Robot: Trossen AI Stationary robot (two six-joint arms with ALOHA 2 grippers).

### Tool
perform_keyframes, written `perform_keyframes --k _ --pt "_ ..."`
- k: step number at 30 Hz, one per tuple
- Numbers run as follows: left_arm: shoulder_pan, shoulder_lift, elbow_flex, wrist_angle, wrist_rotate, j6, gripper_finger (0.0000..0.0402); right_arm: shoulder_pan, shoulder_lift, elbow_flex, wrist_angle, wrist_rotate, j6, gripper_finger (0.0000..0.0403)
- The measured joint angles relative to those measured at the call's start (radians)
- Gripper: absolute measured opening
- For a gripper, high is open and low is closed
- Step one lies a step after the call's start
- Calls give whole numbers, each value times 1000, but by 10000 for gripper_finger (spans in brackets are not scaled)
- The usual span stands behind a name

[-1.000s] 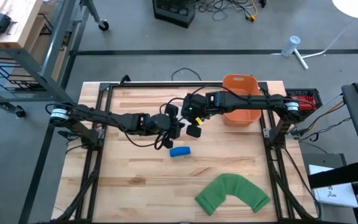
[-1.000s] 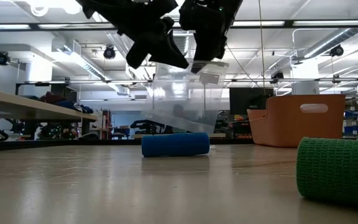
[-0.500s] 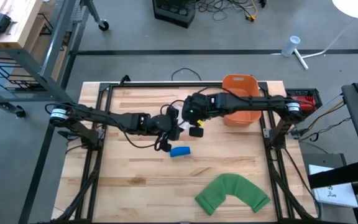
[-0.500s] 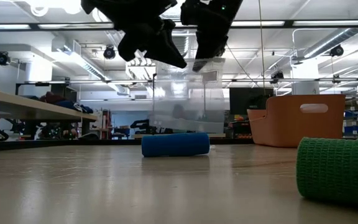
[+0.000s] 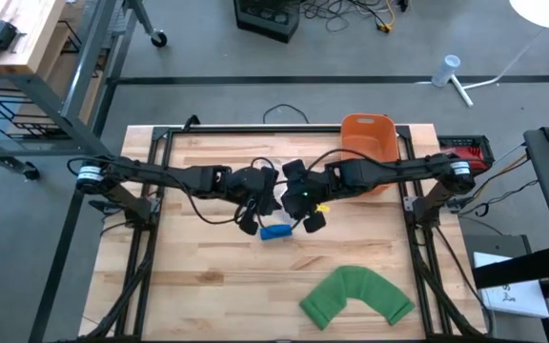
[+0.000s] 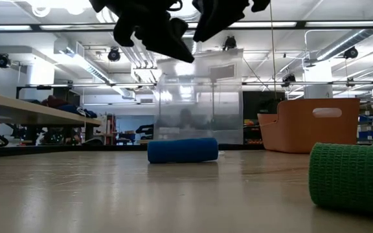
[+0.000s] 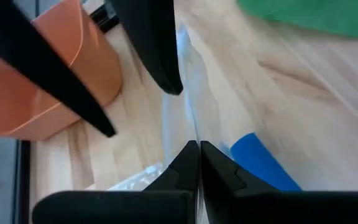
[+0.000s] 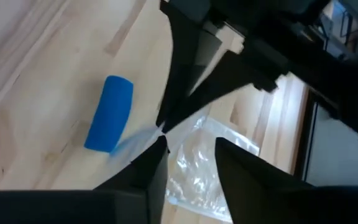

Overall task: Roll bandage
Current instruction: Put the blue rolled bandage into the zip lock

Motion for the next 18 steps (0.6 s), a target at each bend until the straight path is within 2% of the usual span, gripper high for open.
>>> perform_keyframes --k 5,10,12,18 --pt "10 0 34 -34 102 33 0 1 0 0 4 7 -19 74" --pt "28 0 73 -82 120 49 0 5 0 0 4 -50 -40 12" --pt "42 0 85 -96 153 53 0 6 1 0 6 -81 -38 4" --pt "73 -12 89 -113 290 72 0 4 1 0 8 -80 -49 5"
